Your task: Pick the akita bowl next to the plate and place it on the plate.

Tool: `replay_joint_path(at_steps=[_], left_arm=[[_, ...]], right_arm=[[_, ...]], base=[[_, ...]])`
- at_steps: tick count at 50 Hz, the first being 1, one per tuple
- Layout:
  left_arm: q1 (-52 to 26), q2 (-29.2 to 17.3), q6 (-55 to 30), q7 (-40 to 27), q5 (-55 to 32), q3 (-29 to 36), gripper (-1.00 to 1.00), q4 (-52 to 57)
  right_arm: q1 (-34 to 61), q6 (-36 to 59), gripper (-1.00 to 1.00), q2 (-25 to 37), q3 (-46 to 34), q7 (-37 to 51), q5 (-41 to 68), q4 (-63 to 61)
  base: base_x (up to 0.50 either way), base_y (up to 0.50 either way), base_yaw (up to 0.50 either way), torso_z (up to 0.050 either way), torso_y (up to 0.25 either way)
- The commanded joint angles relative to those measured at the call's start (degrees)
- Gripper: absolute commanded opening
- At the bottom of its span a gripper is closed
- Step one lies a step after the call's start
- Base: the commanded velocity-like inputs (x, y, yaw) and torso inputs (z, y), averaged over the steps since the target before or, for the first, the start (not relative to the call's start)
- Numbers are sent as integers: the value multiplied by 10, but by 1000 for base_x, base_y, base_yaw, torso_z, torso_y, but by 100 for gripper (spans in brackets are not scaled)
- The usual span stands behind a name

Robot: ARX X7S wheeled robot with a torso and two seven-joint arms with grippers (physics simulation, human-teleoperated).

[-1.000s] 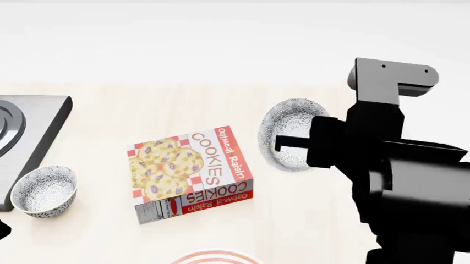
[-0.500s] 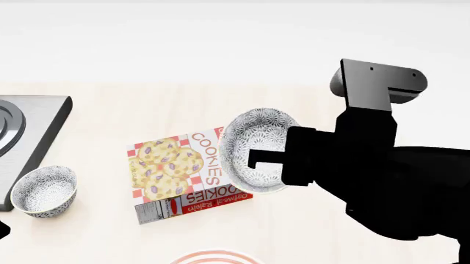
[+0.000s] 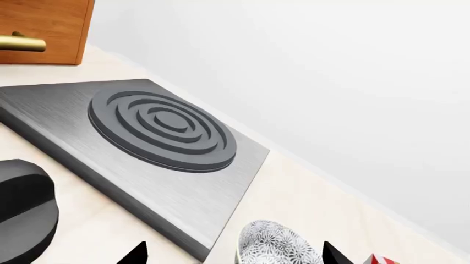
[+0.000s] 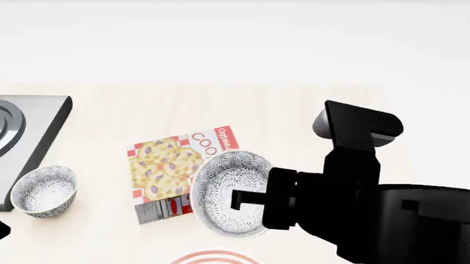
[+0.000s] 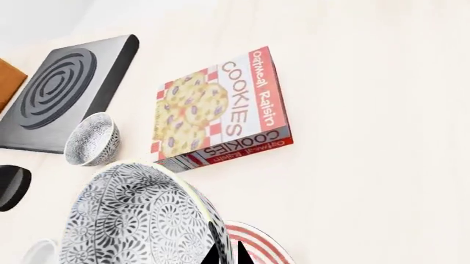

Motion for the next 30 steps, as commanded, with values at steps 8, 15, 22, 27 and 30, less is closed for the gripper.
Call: replay_joint_path(at_steps=[8,15,22,27,30], left_arm=[[-1,-1,4,1,-1,2,100,-6],[-2,-2,3,0,-2,3,100,-5],[-2,-2,5,0,-2,4,100,-8],[-1,-2,4,-2,-3,4,100,-5],[-1,-3,3,-3,-4,5,100,-4]], right_arm=[[-38,-26,-100,0,-26,14,60,13],[-50,-26,-100,-2,-39,11,68,11],[-65,-23,-100,-4,-43,-19,40,15],[-76,-24,-100,-4,-46,-30,36,14],[-79,-25,-100,-4,-47,-40,29,14]], base=[[0,0,0,0,0],[0,0,0,0,1],[0,0,0,0,0],[0,0,0,0,0],[0,0,0,0,0]])
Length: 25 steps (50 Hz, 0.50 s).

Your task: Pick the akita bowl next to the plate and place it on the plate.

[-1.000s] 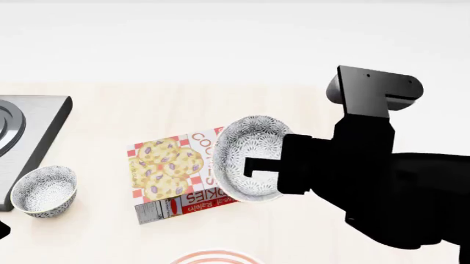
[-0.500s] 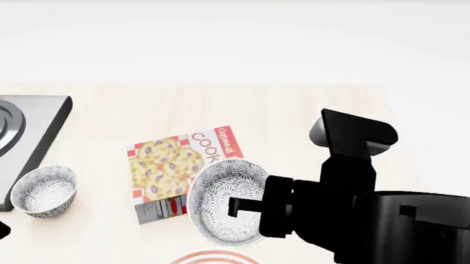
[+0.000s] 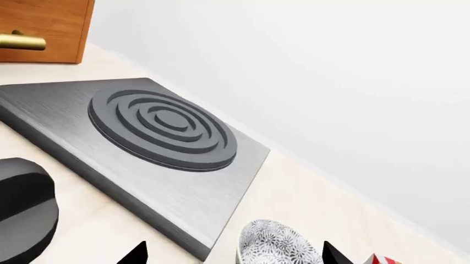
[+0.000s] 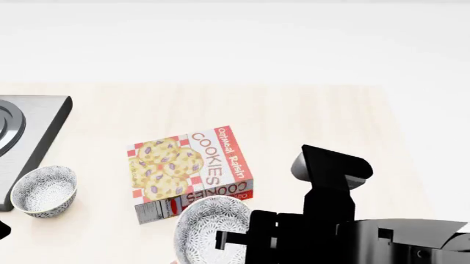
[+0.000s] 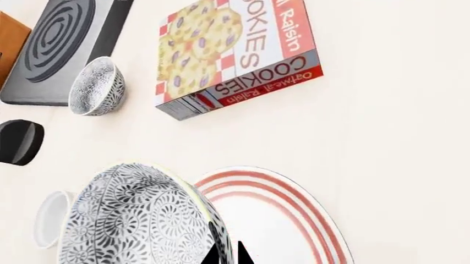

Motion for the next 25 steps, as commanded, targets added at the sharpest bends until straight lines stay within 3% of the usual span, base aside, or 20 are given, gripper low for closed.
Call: replay_joint_path(at_steps=[1,25], left_arm=[[0,-1,0,-2,-1,1,100,1],[2,-3,3,-3,-2,4,100,-1]], right_arm=[[-19,-4,-100,-2,-5,-35,-14,0],[-47,-9,-100,-2,-29,-96,-58,3]], base=[[0,0,0,0,0],[0,0,0,0,0]])
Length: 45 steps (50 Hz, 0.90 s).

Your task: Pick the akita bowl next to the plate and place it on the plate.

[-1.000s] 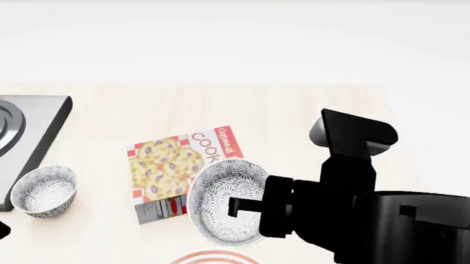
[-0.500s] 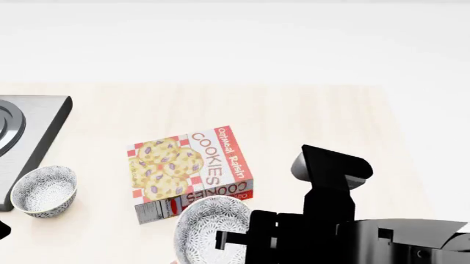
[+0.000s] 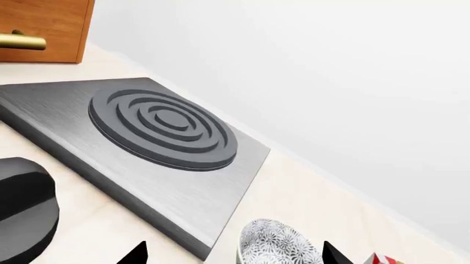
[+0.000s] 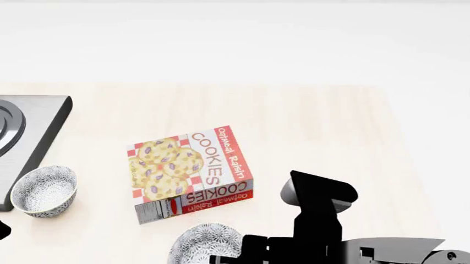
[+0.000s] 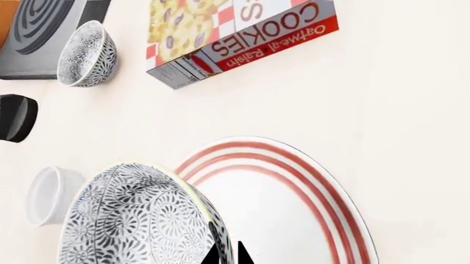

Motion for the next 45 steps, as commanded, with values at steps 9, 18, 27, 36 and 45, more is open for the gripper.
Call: replay_joint_path(at_steps=[9,18,27,36,45], left_arm=[[1,-2,0,-2,-2,2,100,1],[2,-3,0,-4,-3,3,100,3],[1,-3,2,-3,-4,4,100,1],[0,-3,4,-3,-3,6,100,-2],[0,-4,5,-3,-4,7,100,-4]], right_arm=[[-14,-5,-100,3,-17,-38,-13,-6],[-15,-10,-100,6,-29,-62,-43,-3],[-18,-13,-100,10,-39,-73,-54,-3],[-18,-22,-100,12,-51,-102,-85,1],[-16,-34,-100,12,-66,-144,-123,12]], base=[[0,0,0,0,0],[0,0,0,0,1],[0,0,0,0,0],[0,0,0,0,0],[0,0,0,0,0]])
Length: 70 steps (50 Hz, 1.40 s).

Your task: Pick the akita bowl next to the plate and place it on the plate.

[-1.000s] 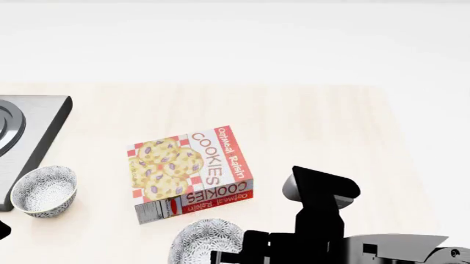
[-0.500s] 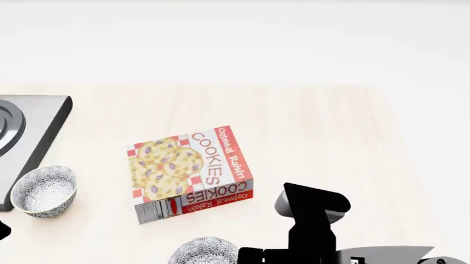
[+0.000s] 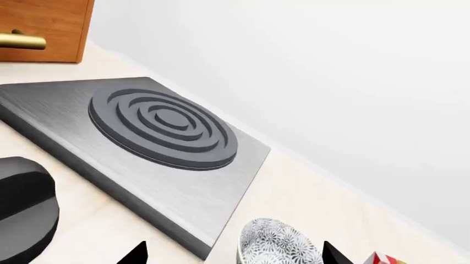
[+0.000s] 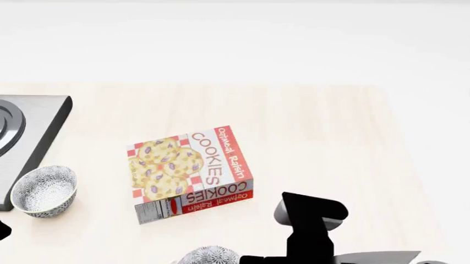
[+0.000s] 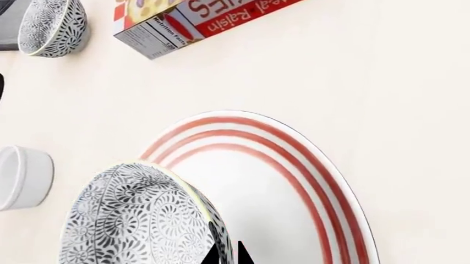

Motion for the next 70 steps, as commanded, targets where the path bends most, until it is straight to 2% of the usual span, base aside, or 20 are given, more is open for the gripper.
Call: replay_joint_path(at_steps=[1,31,58,59,64,70], left_arm=[[0,-1,0,-2,-2,1,100,1],[0,-3,5,-2,-1,5,100,-1],[1,-6,2,-8,-5,8,100,3],[1,-6,3,-7,-5,8,100,2],[0,-7,4,-6,-5,9,100,0],[-2,-5,11,-1,-3,10,100,-10]], right_arm=[[3,-14,-100,1,-13,-41,-31,8],[7,-40,-100,5,-62,-110,-100,32],[8,-60,-100,11,-86,-130,-127,37],[5,-69,100,14,-85,-140,-132,22],[12,-53,100,25,-79,-123,-109,-5],[18,-29,100,36,-58,-55,-38,-54]], base=[[0,0,0,0,0],[0,0,0,0,0],[0,0,0,1,0],[0,0,0,0,0],[0,0,0,0,0],[0,0,0,0,0]])
